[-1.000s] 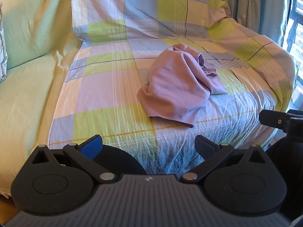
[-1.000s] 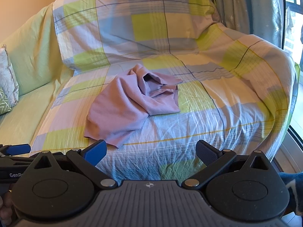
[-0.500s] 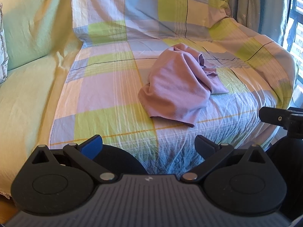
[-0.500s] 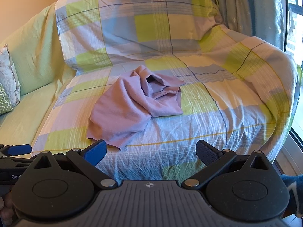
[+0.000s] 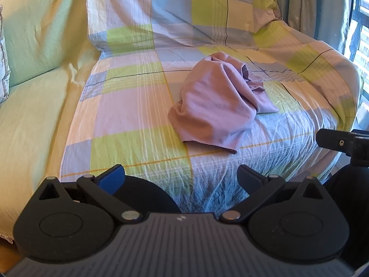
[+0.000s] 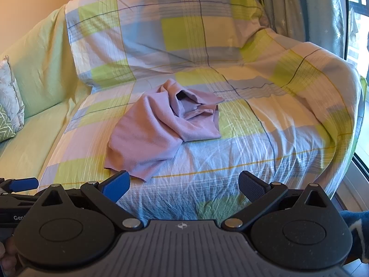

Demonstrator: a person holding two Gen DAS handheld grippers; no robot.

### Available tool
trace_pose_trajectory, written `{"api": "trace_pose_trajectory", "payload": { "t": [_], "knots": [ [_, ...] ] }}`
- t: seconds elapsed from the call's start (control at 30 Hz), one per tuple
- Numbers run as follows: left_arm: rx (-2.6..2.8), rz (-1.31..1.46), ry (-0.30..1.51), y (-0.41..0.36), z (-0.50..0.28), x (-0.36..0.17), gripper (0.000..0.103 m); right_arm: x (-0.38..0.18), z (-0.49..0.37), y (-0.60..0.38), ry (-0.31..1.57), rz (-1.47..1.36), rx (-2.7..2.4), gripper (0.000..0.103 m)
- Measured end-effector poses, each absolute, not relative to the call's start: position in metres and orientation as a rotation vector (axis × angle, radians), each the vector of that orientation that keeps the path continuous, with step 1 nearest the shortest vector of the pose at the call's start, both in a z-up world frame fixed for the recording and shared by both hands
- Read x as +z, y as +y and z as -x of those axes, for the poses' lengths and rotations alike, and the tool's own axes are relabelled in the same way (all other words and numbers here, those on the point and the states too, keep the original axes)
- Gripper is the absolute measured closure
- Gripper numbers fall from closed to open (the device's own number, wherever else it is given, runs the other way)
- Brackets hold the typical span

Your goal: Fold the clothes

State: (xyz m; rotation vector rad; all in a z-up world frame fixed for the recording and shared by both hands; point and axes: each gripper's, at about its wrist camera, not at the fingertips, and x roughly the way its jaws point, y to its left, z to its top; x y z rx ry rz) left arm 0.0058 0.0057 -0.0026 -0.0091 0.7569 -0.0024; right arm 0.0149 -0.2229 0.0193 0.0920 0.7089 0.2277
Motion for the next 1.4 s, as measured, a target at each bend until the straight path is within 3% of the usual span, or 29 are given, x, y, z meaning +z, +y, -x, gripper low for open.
{"api": "trace_pose_trajectory", "payload": {
  "t": [1.4],
  "knots": [
    [-0.031, 0.022, 0.763, 0.006, -0.013, -0.007, 0.001, 0.009, -0.028, -0.219, 0.735, -0.08, 0.212, 0.0]
  ]
}}
